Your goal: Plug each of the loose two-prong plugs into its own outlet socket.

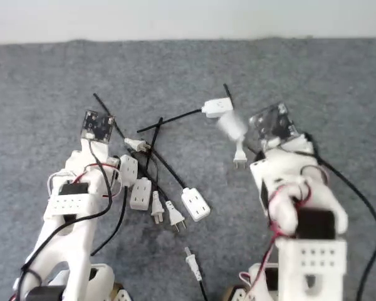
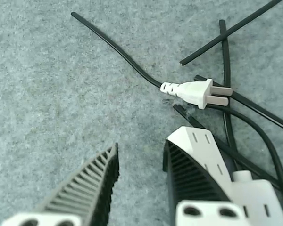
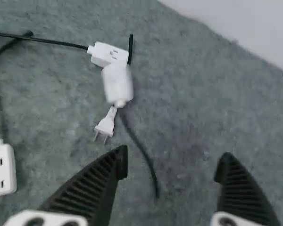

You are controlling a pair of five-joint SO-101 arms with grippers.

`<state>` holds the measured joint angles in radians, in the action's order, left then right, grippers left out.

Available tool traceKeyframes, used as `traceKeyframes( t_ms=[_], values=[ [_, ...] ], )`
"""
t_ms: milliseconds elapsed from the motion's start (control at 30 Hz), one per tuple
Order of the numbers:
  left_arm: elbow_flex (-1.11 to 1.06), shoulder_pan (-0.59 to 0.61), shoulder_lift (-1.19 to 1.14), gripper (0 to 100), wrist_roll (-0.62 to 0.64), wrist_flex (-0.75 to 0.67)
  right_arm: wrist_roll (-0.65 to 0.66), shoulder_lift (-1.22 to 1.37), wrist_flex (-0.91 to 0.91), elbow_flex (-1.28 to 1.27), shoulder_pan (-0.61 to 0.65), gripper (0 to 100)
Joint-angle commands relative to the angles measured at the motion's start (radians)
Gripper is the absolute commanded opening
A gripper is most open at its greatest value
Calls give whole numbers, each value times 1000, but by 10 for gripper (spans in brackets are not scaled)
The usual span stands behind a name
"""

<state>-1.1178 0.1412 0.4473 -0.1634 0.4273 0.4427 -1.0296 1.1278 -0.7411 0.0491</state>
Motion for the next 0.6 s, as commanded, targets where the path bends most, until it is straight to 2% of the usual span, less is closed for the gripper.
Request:
traceKeyframes(
  t_ms=[0,133,333,567],
  values=[
    [4,0,6,160,-15,-23,-26,24,154,147,-27,653],
    [4,0,6,160,-15,-23,-26,-124,263,192,10,609],
    [4,2,6,160,-15,-23,-18,-489,455,193,125,529],
    [4,2,6,160,-15,-23,-15,-799,642,190,133,444]
  ],
)
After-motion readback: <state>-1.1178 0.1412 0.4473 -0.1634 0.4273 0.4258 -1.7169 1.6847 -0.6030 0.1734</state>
